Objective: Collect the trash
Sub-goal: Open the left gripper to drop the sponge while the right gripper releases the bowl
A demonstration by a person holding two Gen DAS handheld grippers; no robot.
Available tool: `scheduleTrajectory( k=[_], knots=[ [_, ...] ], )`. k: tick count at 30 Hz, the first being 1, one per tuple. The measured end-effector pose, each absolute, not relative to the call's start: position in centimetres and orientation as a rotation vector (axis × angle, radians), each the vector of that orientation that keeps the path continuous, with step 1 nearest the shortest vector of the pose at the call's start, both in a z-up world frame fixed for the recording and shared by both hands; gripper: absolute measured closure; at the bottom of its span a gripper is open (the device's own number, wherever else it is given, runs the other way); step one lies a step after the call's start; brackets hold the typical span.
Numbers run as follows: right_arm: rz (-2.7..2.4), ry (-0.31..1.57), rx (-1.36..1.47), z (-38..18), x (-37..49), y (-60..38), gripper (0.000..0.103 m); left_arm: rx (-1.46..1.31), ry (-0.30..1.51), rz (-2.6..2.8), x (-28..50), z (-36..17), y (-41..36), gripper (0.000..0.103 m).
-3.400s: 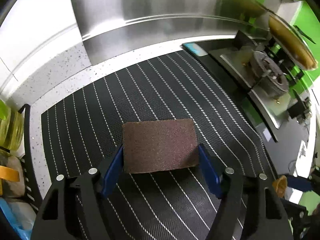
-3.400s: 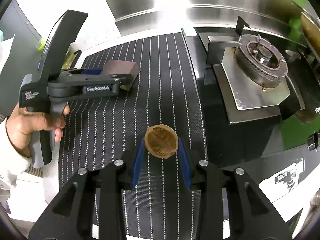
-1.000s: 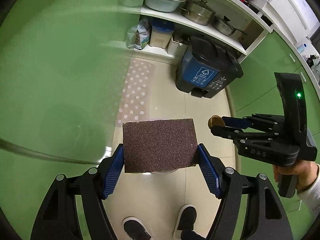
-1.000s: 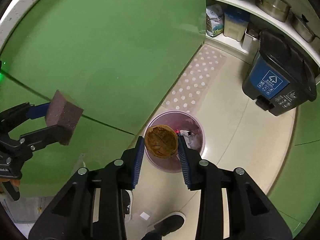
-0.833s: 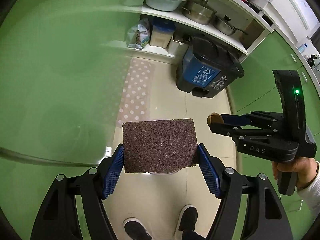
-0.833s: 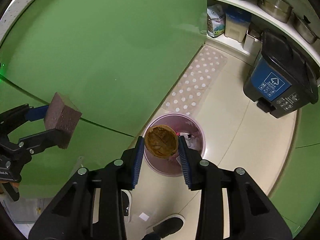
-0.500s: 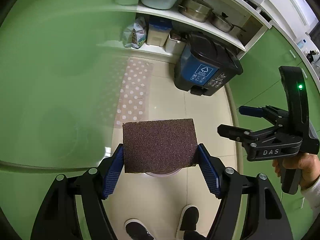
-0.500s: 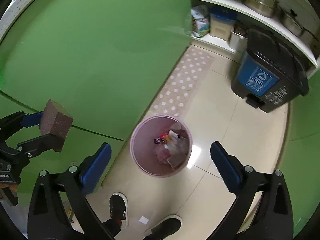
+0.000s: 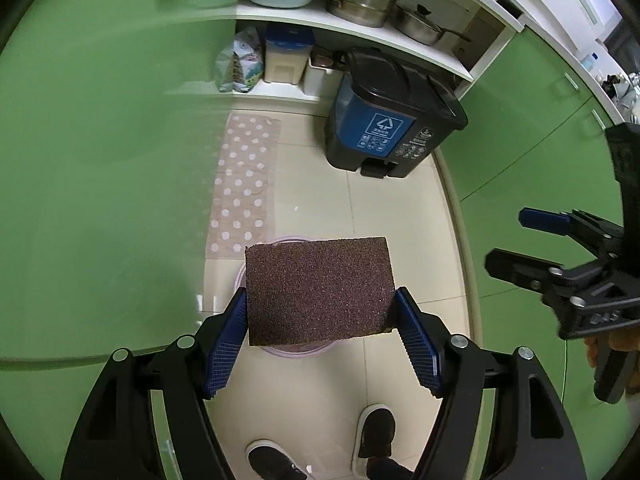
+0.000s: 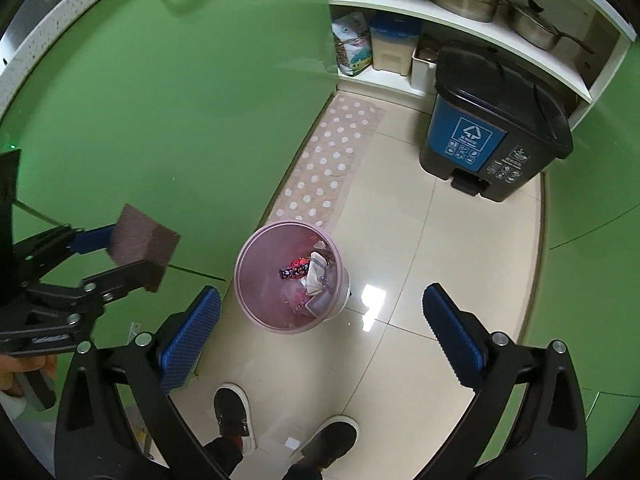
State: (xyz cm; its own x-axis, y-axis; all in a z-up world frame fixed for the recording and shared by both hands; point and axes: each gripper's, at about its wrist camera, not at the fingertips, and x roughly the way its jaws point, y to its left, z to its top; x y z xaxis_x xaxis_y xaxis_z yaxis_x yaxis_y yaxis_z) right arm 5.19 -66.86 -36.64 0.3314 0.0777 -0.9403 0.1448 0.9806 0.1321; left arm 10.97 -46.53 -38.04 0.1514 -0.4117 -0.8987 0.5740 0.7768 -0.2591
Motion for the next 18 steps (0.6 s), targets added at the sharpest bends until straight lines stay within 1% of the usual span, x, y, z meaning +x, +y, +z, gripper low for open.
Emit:
scheduleTrajectory(
  k=[7, 8, 9, 10, 18],
  knots=[
    [-0.066, 1.234, 0.24, -36.2, 4.1, -68.8, 0.004, 0.176, 1.226, -0.732, 11.4, -38.2, -48.3, 0.032],
    [-0.07, 1.232, 0.246, -36.1, 4.2, -69.2, 0.004, 0.182, 1.225, -0.731, 11.4, -38.3, -48.4, 0.023],
    [-0.073, 1.231, 0.249, -36.1, 4.2, -69.4, 0.004, 0.186, 1.219, -0.727, 11.5, -38.3, -48.5, 0.01],
    [-0.074, 1.23, 0.252, -36.1, 4.2, -69.5, 0.004, 0.189, 1.212, -0.723, 11.5, -38.3, -48.6, 0.007],
    [-0.07, 1.223, 0.257, -36.1, 3.9, -69.5, 0.004, 0.206, 1.247, -0.683, 11.6, -39.4, -48.3, 0.007]
  ],
)
